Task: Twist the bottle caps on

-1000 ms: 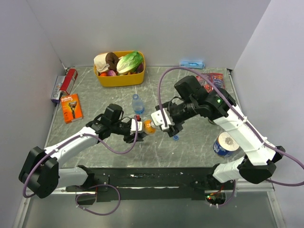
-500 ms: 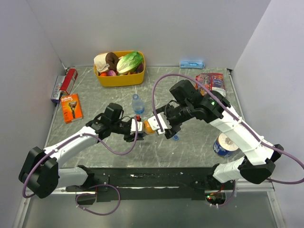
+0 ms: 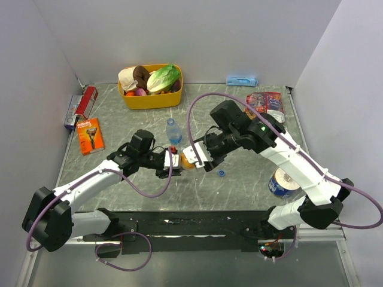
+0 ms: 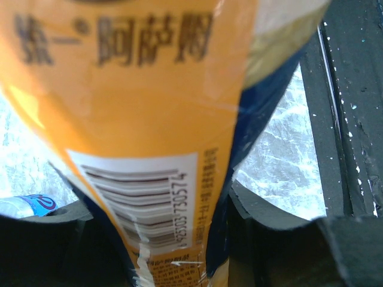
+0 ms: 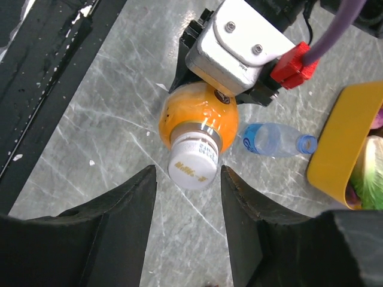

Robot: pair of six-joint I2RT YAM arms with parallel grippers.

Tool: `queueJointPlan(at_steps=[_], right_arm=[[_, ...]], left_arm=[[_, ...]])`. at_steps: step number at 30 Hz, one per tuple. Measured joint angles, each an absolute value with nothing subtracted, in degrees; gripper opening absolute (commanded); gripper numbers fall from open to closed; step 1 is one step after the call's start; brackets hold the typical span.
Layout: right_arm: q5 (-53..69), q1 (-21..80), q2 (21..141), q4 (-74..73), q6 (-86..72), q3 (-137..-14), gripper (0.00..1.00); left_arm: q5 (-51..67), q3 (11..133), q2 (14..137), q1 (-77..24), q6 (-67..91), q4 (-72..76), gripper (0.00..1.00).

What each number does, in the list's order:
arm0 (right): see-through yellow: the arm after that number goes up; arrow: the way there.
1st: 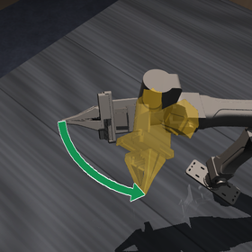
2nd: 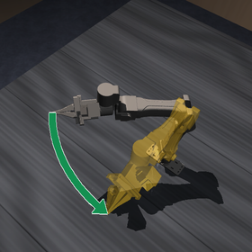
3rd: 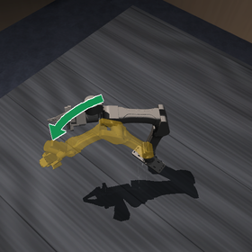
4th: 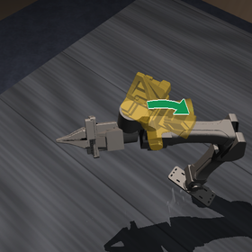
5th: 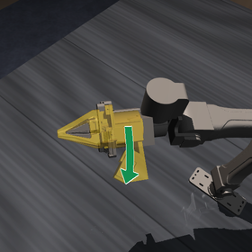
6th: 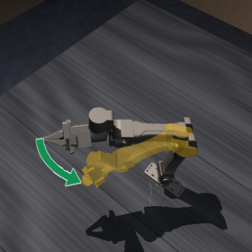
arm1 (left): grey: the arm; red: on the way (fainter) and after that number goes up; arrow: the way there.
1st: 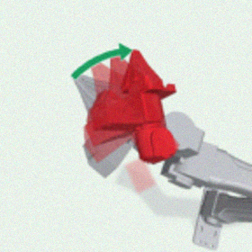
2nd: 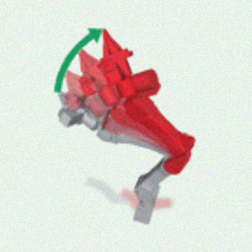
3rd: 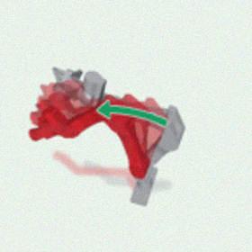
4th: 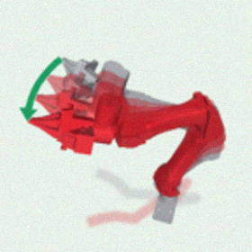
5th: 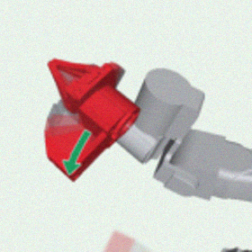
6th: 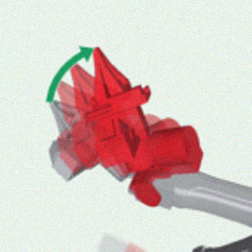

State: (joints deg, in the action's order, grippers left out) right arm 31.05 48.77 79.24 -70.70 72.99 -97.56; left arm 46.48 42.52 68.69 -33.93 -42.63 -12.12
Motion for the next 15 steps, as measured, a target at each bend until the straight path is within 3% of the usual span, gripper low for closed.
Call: queueJointPlan(at_steps=[9, 15], right_arm=[[30.5, 50.0, 81.2, -71.6, 71.9, -99.3, 0.35], [26.9, 50.1, 85.1, -72.0, 62.8, -103.4, 0.29]], left_arm=[[45.9, 42.5, 68.3, -34.3, -42.7, -12.1, 0.01], [40.8, 41.2, 66.8, -34.3, -39.1, -9.6, 0.01]])
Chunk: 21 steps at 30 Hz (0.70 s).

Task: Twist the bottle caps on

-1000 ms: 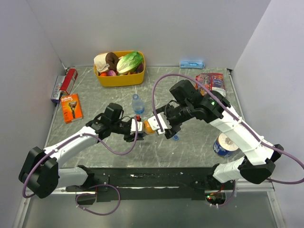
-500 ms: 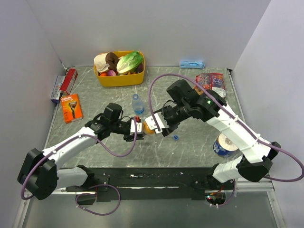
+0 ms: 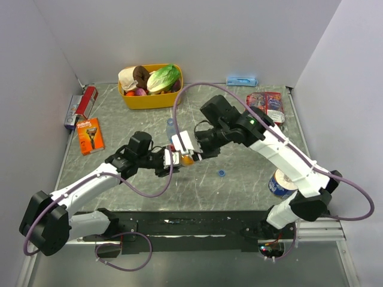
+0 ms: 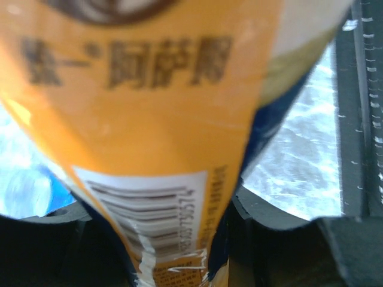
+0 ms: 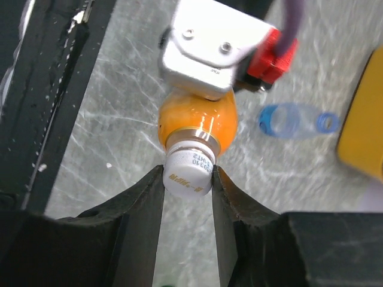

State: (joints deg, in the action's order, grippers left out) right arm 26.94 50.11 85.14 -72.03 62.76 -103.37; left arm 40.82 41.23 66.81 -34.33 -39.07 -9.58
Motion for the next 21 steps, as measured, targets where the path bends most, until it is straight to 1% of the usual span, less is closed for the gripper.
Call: queueJointPlan(at_steps=[5, 9, 15, 18, 19, 21], right_arm=[[23.7, 49.4, 89.6, -70.8, 50.1, -105.6, 0.30], [24.4, 48.3, 93.9, -71.2, 40.8, -107.9, 0.31], [24.3, 47.1, 95.5, -71.7, 32.4, -107.9, 0.29], [25.4, 46.4, 96.0, -71.7, 30.3, -107.9, 0.29], [25.7, 46.2, 96.2, -71.7, 29.8, -107.9, 0.29], [26.4, 45.9, 96.6, -71.7, 29.1, -107.9, 0.33]], left_arm=[[32.4, 35.9, 63.8, -34.7, -31.7, -2.6, 0.01], [20.5, 29.5, 59.6, -37.9, -27.3, 4.0, 0.01], [3.0, 27.9, 58.9, -43.9, -26.9, 7.1, 0.01], [-3.1, 27.9, 58.9, -45.7, -28.4, 7.8, 0.01], [-5.0, 27.9, 58.9, -46.1, -29.1, 7.9, 0.01], [-7.7, 27.6, 58.9, -46.5, -30.7, 8.8, 0.01]])
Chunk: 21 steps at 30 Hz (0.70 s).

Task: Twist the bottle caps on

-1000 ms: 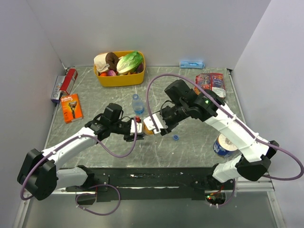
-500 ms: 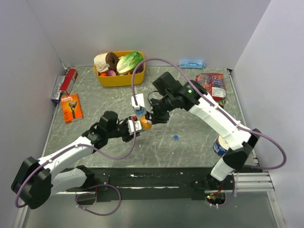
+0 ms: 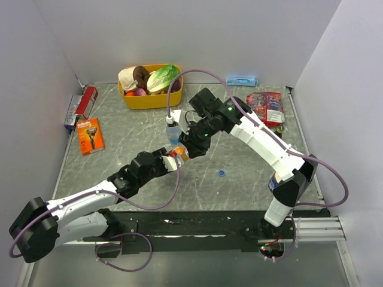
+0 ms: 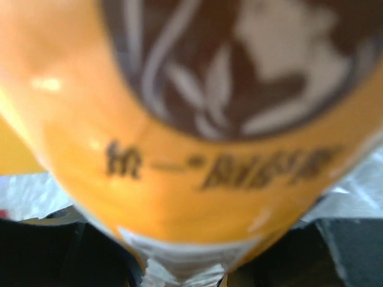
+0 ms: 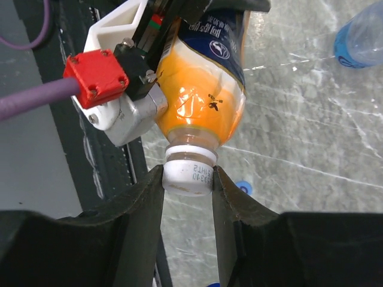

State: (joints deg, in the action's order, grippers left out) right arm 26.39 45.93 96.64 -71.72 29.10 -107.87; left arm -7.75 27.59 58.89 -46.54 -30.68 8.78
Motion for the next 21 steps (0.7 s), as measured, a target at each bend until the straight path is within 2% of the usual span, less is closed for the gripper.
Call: queueJointPlan(at_steps=[1, 5, 11, 12, 19, 21], right_arm=[[26.6, 45.8, 96.9, -71.7, 28.8, -107.9, 0.36], [26.6, 45.9, 97.7, -71.9, 27.9, -108.5, 0.71], [25.9, 46.5, 97.3, -72.8, 31.1, -111.4, 0.86], [25.6, 46.4, 96.4, -72.8, 32.0, -111.4, 0.99], [24.5, 45.8, 82.6, -69.7, 39.7, -102.6, 0.99], [25.6, 45.8, 76.7, -67.4, 44.6, -97.7, 0.96]], left_arm=[[-8.9, 27.3, 58.9, -46.6, -31.3, 9.2, 0.01], [-10.7, 27.3, 58.7, -46.8, -32.5, 8.8, 0.01], [-8.7, 27.5, 55.9, -46.9, -30.7, 9.4, 0.01], [-7.8, 27.5, 55.9, -46.9, -30.3, 8.8, 0.01], [5.2, 28.3, 56.1, -46.8, -28.8, -0.1, 0.01], [10.9, 29.4, 56.3, -46.7, -29.1, -3.0, 0.01]])
